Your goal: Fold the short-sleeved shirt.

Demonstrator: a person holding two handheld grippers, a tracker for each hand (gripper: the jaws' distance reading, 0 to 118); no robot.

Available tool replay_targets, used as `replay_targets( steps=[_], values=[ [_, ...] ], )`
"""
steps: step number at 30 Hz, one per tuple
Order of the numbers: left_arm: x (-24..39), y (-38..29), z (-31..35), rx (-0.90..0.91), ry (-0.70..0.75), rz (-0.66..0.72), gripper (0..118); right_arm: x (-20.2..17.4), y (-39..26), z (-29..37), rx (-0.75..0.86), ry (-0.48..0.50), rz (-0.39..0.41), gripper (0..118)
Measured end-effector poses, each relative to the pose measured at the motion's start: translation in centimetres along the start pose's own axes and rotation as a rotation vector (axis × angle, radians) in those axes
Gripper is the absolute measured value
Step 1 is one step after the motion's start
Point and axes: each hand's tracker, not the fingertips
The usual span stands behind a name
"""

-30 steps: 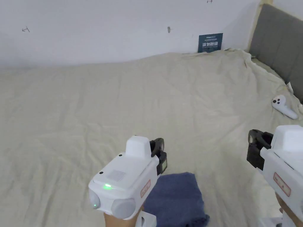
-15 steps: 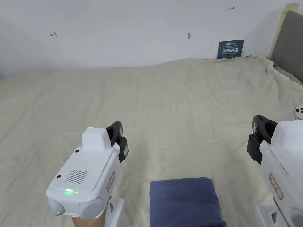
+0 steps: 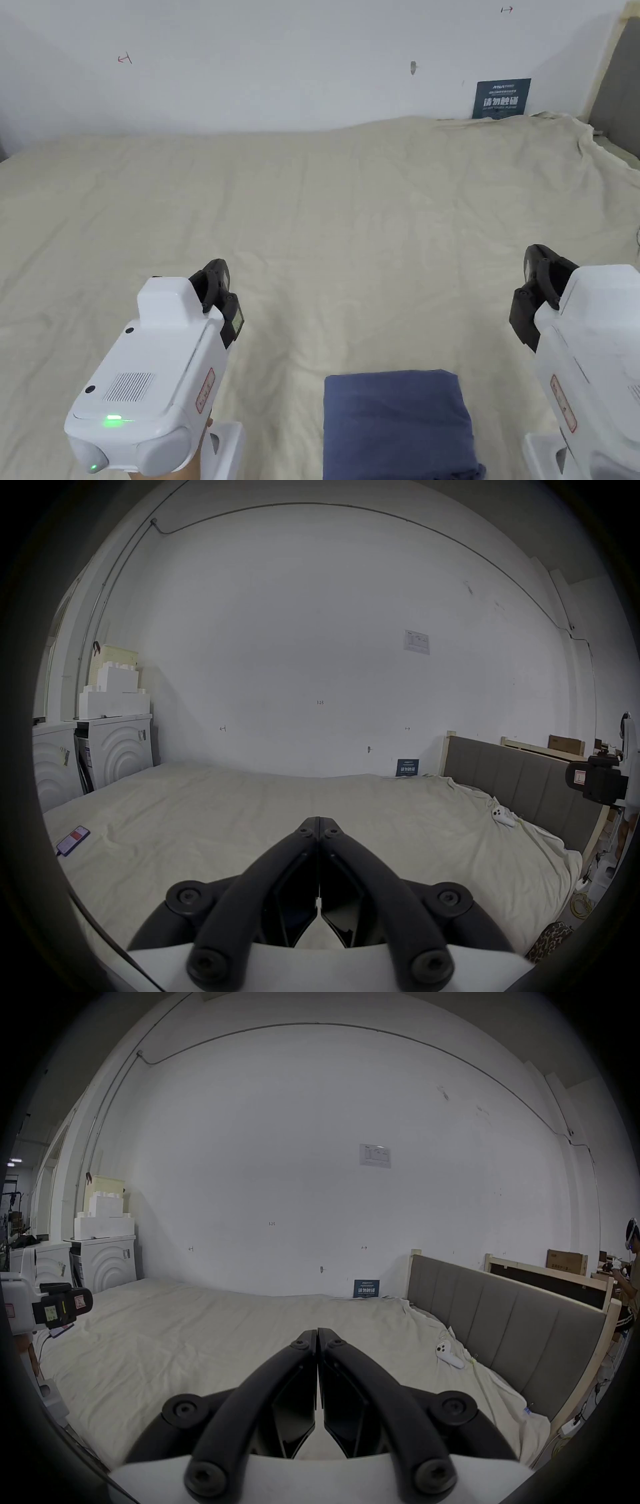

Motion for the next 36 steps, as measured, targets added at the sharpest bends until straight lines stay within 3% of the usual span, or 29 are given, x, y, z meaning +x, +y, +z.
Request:
replay_targets(
  steps=[6,17,26,36],
  values=[
    [0.1,-1.1,-0.3,-0.037,-0.014,-0.005,0,-1.4,-3.7,-1.8,-0.082,0.045,-0.04,0],
    [0.2,-3.9,-1.5,-0.141,-0.047,0.023,0,-4.3,-15.0,-5.1,-0.35,0.085,-0.021,0],
    [-0.2,-7.3,-2.1,-0.294,-0.103,0.136,0,-5.9,-20.6,-6.3,-0.426,0.156,-0.035,0],
    [0.3,-11.1,-3.3,-0.506,-0.188,0.222,1,-6.0,-24.7,-6.4,-0.424,0.141,-0.037,0]
  ],
)
